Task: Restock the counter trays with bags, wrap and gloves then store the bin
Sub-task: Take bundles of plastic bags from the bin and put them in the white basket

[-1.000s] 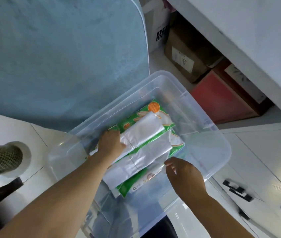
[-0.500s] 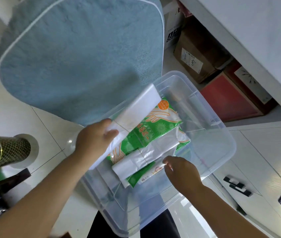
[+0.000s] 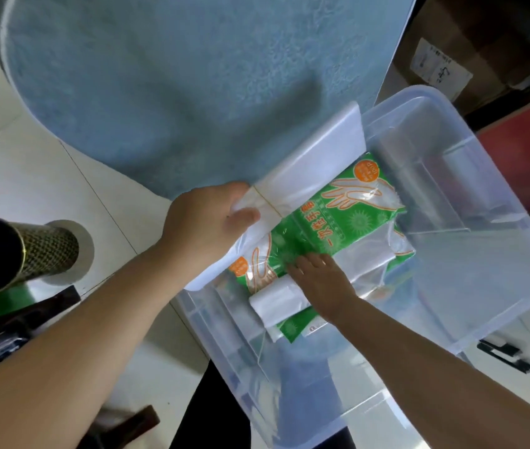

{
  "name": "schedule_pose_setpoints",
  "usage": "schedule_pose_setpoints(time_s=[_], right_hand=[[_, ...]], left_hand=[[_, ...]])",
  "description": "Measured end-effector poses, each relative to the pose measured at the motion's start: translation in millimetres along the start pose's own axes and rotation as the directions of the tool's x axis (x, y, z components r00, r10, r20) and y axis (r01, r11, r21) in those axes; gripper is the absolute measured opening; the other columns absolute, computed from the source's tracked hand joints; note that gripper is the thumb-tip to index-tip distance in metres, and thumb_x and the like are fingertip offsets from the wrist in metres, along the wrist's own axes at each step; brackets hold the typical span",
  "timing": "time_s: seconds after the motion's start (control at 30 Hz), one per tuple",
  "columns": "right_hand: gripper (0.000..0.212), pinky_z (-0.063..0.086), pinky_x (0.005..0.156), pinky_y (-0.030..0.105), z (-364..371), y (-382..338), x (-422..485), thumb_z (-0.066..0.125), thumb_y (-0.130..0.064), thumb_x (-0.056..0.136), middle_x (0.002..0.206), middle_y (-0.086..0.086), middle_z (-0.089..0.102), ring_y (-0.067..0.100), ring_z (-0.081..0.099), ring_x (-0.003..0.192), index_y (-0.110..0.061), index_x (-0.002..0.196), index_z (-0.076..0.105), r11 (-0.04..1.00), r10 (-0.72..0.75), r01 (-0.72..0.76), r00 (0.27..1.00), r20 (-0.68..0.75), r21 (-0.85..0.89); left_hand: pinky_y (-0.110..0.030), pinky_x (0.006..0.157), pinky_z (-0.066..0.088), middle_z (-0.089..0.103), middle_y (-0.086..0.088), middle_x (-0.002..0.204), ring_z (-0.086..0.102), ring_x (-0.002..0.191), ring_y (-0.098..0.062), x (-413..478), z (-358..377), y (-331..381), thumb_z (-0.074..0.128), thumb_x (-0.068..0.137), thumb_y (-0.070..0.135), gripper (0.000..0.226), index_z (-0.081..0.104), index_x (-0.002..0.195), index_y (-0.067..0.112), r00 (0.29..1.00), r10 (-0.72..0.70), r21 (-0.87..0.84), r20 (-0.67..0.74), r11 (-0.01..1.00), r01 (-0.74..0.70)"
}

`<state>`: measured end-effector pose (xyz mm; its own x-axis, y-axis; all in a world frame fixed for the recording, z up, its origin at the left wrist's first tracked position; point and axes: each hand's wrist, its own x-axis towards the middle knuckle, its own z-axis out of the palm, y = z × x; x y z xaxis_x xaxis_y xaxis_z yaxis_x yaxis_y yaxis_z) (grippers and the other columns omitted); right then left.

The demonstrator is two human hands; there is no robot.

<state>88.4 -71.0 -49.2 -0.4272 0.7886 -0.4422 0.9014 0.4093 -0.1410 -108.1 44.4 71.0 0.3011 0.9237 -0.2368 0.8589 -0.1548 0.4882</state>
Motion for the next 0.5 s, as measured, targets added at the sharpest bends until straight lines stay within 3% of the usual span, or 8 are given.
schedule_pose_setpoints(time_s=[0.07, 0.2, 0.37, 0.5], right_hand=[[0.042, 0.052, 0.075, 0.031, 1.3, -0.2, -2.0, 0.076, -0.01, 0.054, 0.083, -0.002, 0.067, 0.02, 0.063, 0.078, -0.02, 0.094, 0.069, 0.995, -0.04, 0.039, 0.999, -0.005, -0.097], [0.016, 0.052, 0.079, 0.031, -6.1, 4.8, -3.8, 0.074, -0.015, 0.055, 0.078, -0.003, 0.064, 0.019, 0.061, 0.077, -0.023, 0.069, 0.068, 0.966, -0.123, 0.126, 0.992, 0.028, -0.226], [0.018, 0.053, 0.08, 0.031, -17.9, 13.6, -9.7, 0.076, -0.013, 0.056, 0.08, -0.003, 0.067, 0.018, 0.062, 0.08, -0.023, 0.068, 0.069, 0.948, -0.194, 0.203, 0.979, 0.063, -0.244], [0.025, 0.052, 0.089, 0.034, -37.2, 16.8, -21.7, 0.079, -0.009, 0.051, 0.061, -0.008, 0.068, 0.015, 0.064, 0.069, -0.022, 0.07, 0.068, 0.95, -0.211, 0.219, 0.976, 0.058, -0.222]], left_hand=[[-0.028, 0.05, 0.024, 0.041, 0.008, 0.051, 0.044, 0.063, -0.02, 0.6, -1.1, -1.9, 0.048, 0.074, 0.046, 0.022, 0.052, 0.076, 0.024, 1.0, 0.016, -0.017, 0.017, 1.0, -0.016], [-0.019, 0.048, 0.022, 0.037, 0.01, 0.049, 0.041, 0.061, -0.018, 1.3, -5.5, -2.8, 0.05, 0.075, 0.045, 0.015, 0.042, 0.069, 0.034, 0.999, 0.035, -0.049, 0.039, 0.998, -0.033], [-0.023, 0.047, 0.022, 0.036, 0.009, 0.047, 0.042, 0.06, -0.017, 1.4, -0.5, -4.3, 0.05, 0.075, 0.043, 0.02, 0.056, 0.079, 0.025, 0.998, 0.067, -0.004, -0.015, 0.998, -0.067], [-0.024, 0.046, 0.019, 0.033, 0.008, 0.045, 0.04, 0.057, -0.018, 0.9, 0.1, -5.6, 0.049, 0.076, 0.04, 0.016, 0.053, 0.076, 0.025, 0.996, 0.091, 0.003, -0.017, 0.996, -0.091]])
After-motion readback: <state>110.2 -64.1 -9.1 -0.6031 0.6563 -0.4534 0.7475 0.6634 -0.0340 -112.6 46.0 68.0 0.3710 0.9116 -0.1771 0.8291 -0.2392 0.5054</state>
